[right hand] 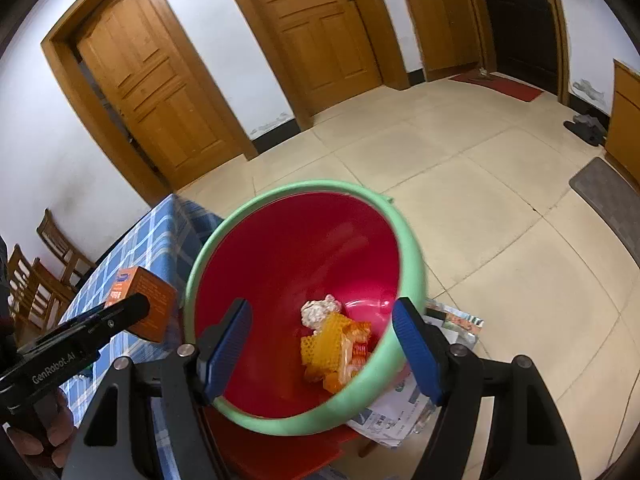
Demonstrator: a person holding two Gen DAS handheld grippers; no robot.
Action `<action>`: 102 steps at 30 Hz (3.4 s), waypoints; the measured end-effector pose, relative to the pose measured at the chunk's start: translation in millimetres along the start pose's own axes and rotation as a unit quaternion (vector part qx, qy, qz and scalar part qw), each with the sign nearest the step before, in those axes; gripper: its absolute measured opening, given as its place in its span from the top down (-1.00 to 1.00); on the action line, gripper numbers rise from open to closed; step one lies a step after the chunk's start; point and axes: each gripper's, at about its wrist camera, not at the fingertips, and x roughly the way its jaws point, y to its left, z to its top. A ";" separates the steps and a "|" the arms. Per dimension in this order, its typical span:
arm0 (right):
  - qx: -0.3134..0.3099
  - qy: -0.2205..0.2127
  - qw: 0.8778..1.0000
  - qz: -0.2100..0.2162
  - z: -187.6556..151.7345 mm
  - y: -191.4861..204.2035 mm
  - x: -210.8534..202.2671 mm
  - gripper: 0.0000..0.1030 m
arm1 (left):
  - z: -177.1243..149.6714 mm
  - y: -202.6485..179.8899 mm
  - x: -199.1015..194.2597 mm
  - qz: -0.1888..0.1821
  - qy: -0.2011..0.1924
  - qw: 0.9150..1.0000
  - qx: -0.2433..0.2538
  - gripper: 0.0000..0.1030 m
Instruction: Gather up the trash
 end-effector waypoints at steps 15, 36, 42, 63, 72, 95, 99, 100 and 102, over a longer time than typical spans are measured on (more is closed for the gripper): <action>0.023 -0.006 1.000 -0.004 2.7 -20.5 -6.6 -0.46 | 2.3 -24.1 17.7 -0.027 0.017 0.999 0.014 -0.04; 0.003 -0.005 1.000 0.015 -2.5 12.4 -25.7 -0.46 | -9.5 11.3 -18.7 0.002 0.006 1.000 -0.030 -0.07; -0.009 -0.002 1.000 0.026 -7.0 29.1 -29.3 -0.46 | -15.3 32.9 -36.1 0.019 -0.003 0.999 -0.051 -0.07; -0.071 0.018 0.995 0.064 -23.5 123.8 -31.8 -0.46 | -44.0 139.1 -92.7 0.096 -0.032 0.986 -0.135 -0.07; -0.106 0.033 0.991 0.076 -35.5 168.4 -20.2 -0.47 | -59.5 197.6 -112.9 0.136 -0.039 0.974 -0.178 -0.07; -0.185 0.084 0.976 0.084 -68.6 257.5 28.2 -0.48 | -81.2 292.8 -87.6 0.165 -0.023 0.957 -0.236 -0.07; -0.193 0.092 0.973 0.085 -74.1 266.2 35.1 -0.48 | -80.7 294.6 -84.6 0.157 -0.027 0.959 -0.236 -0.07; -0.194 0.094 0.973 0.085 -75.0 267.7 36.4 -0.48 | -80.3 295.3 -83.9 0.156 -0.027 0.959 -0.237 -0.07; -0.198 0.097 0.972 0.086 -77.2 271.3 39.2 -0.48 | -80.7 297.4 -81.4 0.156 -0.026 0.958 -0.240 -0.07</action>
